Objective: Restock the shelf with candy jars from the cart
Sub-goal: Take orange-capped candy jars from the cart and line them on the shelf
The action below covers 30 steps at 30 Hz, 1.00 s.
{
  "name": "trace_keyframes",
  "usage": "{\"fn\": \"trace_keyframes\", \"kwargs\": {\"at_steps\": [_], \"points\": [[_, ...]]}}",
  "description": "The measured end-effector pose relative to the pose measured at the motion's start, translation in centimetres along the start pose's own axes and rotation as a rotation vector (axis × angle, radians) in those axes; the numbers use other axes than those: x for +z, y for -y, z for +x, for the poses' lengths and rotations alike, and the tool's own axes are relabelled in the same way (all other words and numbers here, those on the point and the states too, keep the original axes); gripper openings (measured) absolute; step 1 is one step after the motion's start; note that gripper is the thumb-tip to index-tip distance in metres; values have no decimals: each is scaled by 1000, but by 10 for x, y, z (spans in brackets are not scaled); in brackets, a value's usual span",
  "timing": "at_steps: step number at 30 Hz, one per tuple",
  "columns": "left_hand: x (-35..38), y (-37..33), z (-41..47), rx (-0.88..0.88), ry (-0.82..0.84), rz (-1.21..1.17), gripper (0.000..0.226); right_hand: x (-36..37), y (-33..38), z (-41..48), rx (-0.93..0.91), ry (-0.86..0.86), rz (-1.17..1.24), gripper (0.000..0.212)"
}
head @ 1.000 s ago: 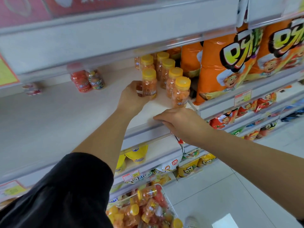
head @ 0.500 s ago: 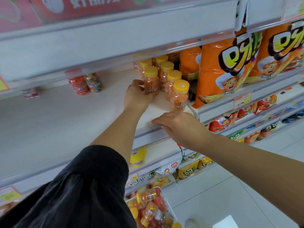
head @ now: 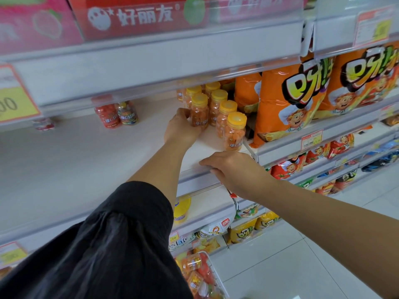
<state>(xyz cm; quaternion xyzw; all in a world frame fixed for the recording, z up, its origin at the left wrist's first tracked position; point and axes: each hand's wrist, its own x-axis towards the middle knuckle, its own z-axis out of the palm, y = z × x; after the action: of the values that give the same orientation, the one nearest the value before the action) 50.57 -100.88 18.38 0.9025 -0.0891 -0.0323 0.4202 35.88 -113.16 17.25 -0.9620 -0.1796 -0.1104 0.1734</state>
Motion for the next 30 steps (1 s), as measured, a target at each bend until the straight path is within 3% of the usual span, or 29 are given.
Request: {"fn": "trace_keyframes", "kwargs": {"at_steps": [14,16,21,25,30], "points": [[-14,-4,-22,7,24,-18,67,-3,1,0,28,75,-8,39],[-27,-1,-46,46,4,-12,60,-8,5,-2,37,91,-3,40],[-67,23,-152,154,-78,-222,31,-1,39,-37,-129,-78,23,32],[-70,79,-228,43,16,-297,28,57,70,-92,-140,115,89,24],[-39,165,-284,-190,100,-212,23,135,86,-137,70,461,150,27]]}}
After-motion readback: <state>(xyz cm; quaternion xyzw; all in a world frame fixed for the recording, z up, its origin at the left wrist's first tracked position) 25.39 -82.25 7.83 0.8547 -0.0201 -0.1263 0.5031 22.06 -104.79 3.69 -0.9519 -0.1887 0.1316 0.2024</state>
